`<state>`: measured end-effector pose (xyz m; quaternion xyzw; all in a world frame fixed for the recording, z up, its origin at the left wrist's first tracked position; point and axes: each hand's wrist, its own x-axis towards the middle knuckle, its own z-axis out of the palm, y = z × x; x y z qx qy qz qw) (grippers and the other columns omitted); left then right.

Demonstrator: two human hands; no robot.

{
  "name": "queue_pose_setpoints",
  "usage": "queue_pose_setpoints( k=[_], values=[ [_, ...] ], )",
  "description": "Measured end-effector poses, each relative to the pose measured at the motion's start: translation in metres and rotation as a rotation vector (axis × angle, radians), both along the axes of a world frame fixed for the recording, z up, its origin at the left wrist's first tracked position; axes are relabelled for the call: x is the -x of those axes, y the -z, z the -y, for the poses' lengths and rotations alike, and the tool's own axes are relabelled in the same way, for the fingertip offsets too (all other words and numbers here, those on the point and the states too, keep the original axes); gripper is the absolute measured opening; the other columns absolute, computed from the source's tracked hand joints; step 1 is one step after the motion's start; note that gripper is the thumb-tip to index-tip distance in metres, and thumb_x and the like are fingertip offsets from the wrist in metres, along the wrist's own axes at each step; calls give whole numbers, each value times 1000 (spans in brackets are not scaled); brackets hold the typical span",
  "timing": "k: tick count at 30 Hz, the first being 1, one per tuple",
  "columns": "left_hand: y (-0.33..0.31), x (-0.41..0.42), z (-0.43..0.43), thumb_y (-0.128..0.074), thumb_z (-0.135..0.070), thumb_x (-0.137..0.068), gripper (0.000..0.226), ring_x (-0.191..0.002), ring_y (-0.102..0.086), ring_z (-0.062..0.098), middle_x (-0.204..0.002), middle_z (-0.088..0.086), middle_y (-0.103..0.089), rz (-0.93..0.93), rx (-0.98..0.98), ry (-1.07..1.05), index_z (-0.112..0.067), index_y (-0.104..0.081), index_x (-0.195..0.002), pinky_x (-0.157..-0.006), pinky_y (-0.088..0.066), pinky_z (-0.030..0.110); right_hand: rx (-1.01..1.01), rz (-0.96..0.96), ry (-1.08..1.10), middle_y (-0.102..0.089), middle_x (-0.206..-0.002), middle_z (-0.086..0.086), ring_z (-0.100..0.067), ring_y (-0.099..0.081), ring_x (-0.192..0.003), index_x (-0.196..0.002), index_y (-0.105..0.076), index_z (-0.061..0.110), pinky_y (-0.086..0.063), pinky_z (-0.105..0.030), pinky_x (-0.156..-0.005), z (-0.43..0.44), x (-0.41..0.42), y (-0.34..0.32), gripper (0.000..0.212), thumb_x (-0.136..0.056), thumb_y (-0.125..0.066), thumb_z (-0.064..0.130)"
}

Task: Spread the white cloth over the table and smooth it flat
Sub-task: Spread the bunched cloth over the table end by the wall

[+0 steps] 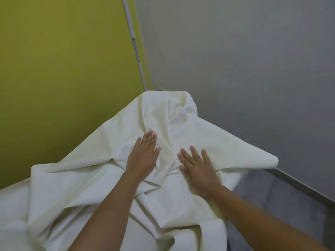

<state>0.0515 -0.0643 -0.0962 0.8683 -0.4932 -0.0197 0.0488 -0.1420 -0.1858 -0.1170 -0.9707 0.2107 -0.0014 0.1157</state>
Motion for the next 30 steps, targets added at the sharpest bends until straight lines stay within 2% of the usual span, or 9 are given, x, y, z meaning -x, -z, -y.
queue_pose_setpoints(
  k=[7, 10, 13, 15, 17, 19, 21, 25, 30],
  values=[
    [-3, 41, -13, -5, -71, -87, 84, -144, 17, 4, -157, -7, 12, -53, -40, 144, -18, 4, -152, -118, 12, 28, 44, 39, -45, -30, -154, 9, -20, -10, -148, -147, -33, 25, 12, -47, -116, 30, 15, -9, 51, -102, -16, 41],
    [-2, 35, -16, -14, -63, -91, 78, -146, 8, 9, -158, -3, 4, -34, -32, 105, -15, -5, -152, -119, 6, 29, 67, 67, -25, -38, -150, 7, -22, -18, -146, -143, -41, 24, 9, -48, -116, 34, 31, -9, 46, -102, -26, 38],
    [-7, 20, -13, -10, -48, -90, 71, -147, -7, 16, -159, 3, -12, 22, -52, 125, -13, -17, -151, -119, 0, 29, 86, 92, -28, -47, -144, 4, -27, -29, -142, -138, -49, 21, 5, -48, -115, 40, 43, -10, 40, -100, -43, 31],
    [-12, 6, -13, -8, -43, -89, 70, -147, -14, 22, -158, 8, -16, 74, -83, 124, -9, -21, -150, -119, -5, 34, 96, 82, 1, -49, -142, 4, -28, -32, -140, -137, -51, 21, 2, -48, -114, 51, 54, -12, 40, -101, -39, 32],
    [-12, -5, -14, -14, -37, -92, 65, -145, -21, 27, -156, 13, -21, 116, -90, 91, -6, -25, -148, -118, -13, 39, 87, 18, 41, -43, -147, 8, -24, -25, -143, -141, -45, 25, 6, -46, -115, 65, 68, -15, 50, -100, -19, 40],
    [-8, -8, -12, -25, -32, -99, 57, -147, -16, 24, -158, 11, -16, 104, -98, 34, -7, -19, -150, -119, -9, 38, 81, -18, 66, -30, -152, 14, -17, -8, -146, -146, -34, 30, 14, -43, -115, 80, 78, -14, 55, -100, -8, 45],
    [-1, -6, -8, -29, -31, -101, 58, -148, -5, 19, -160, 7, -7, 79, -109, -2, -11, -10, -152, -119, -2, 34, 78, -51, 84, -21, -155, 17, -12, 3, -145, -148, -25, 34, 21, -39, -113, 88, 82, -13, 52, -100, -9, 44],
    [-2, -6, -7, -26, -32, -101, 59, -148, 0, 17, -160, 6, -2, 79, -113, -21, -12, -6, -152, -120, -1, 35, 76, -71, 125, -15, -157, 18, -14, 7, -147, -149, -21, 35, 26, -39, -110, 88, 80, -17, 47, -103, -14, 39],
    [-13, -12, -7, -21, -32, -101, 57, -148, -1, 18, -161, 7, -4, 127, -138, -66, -10, -6, -152, -120, -3, 37, 79, 43, 399, -17, -159, 8, -22, 6, -148, -148, -29, 24, 18, -52, -112, 74, 64, -35, 46, -103, -20, 30]
  ],
)
